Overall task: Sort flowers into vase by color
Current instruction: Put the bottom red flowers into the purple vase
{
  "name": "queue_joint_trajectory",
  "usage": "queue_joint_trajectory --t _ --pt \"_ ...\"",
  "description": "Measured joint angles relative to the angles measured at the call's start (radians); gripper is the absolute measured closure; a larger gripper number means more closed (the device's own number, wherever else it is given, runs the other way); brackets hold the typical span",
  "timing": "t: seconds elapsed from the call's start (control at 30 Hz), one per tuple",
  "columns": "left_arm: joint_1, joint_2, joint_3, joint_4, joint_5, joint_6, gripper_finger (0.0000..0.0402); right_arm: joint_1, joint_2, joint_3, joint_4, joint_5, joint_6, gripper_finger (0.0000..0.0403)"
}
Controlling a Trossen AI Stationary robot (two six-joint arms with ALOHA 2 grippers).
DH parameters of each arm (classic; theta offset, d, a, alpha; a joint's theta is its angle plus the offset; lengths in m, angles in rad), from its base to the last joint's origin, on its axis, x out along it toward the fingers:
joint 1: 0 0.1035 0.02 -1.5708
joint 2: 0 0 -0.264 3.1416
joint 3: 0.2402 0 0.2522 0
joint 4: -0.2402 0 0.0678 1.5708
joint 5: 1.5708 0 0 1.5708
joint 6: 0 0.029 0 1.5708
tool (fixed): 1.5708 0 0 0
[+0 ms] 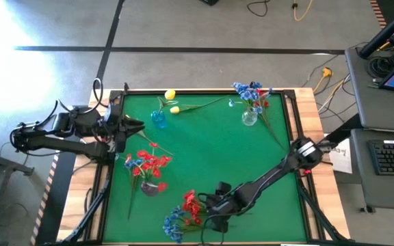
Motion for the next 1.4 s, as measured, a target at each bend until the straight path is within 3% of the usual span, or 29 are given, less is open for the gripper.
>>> queue_joint_trajectory --t 0.2,0.33,0.57,0.9,1.1,1.23,1.4 --pt "0.0 0.008 0.0 0.068 -0.005 0.091 0.0324 0.002 0.081 0.101 -0.029 -0.004 0.002 0.0048" --pt "0.0 0.015 0.0 0.163 -0.007 0.168 0.0324 0.002 0.117 0.164 -0.111 -0.004 0.002 0.0082" --pt "0.0 0.02 0.009 0.248 -0.01 0.278 0.0324 -0.001 0.138 0.182 -0.137 -0.003 -0.001 0.0197" --pt "0.001 0.027 0.023 0.252 -0.01 0.287 0.0324 -0.008 0.106 0.19 -0.254 0.045 -0.074 0.0381" --pt "0.001 0.027 0.023 0.243 -0.01 0.286 0.0324 -0.016 0.019 0.199 -0.37 0.126 -0.117 0.0383" --pt "0.001 0.028 0.023 0.222 -0.01 0.283 0.0324 -0.016 -0.063 0.196 -0.362 0.247 -0.175 0.0384" --pt "0.0 0.029 0.023 0.209 -0.01 0.244 0.0324 -0.02 -0.165 0.16 -0.118 0.359 -0.381 0.0385"
